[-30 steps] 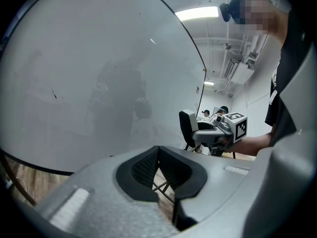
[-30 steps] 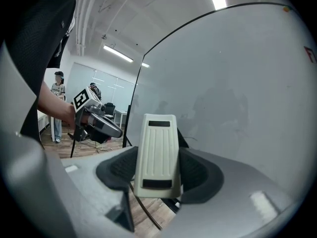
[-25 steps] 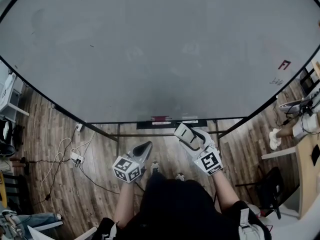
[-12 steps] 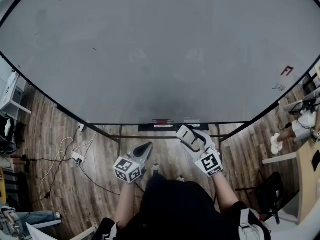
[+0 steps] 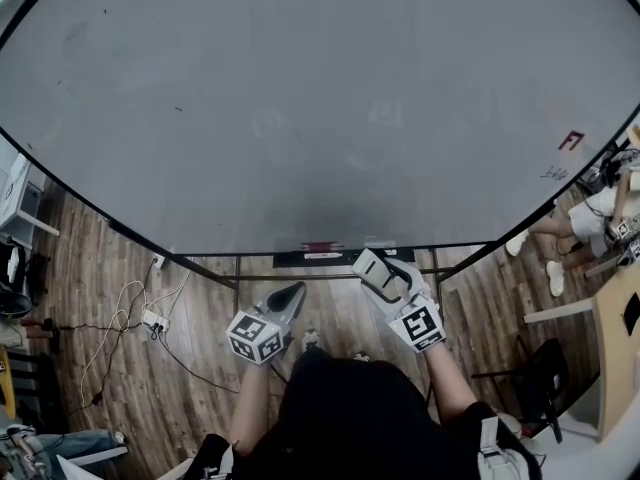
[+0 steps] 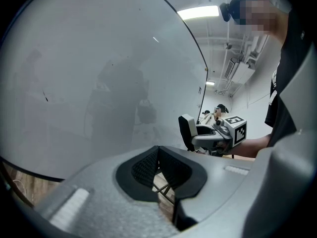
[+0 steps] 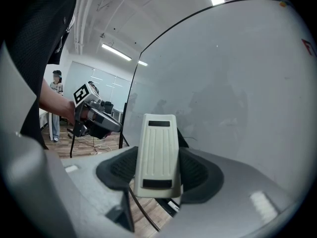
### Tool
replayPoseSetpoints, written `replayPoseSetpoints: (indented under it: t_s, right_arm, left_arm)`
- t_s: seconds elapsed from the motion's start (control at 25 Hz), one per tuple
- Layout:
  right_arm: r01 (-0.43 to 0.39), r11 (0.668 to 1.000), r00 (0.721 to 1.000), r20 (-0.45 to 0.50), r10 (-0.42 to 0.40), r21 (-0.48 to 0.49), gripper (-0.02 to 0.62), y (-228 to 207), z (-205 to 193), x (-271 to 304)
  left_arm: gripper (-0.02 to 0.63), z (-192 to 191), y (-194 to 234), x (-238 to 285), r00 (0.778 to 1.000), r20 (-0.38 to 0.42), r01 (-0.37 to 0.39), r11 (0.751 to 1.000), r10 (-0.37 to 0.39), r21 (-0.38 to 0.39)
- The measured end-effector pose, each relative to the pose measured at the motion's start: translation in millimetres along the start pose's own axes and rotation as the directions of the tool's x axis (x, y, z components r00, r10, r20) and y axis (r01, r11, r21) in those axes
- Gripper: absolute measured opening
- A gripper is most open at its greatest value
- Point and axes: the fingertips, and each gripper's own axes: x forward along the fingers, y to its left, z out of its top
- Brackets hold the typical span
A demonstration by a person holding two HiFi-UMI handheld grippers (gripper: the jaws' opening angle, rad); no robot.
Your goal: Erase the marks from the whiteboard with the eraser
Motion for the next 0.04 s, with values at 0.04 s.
replayPoseSetpoints:
  t_s: [0.04]
  right_arm:
    - [0.001,1.000,1.000,-0.001,-0.001,0.001,0.256,-1.0,-0.4,0.4]
  left_arm:
    - [0.011,0.6,0.4,1.4,1.000,-0.001,0.002,1.000,-0.002,0.000]
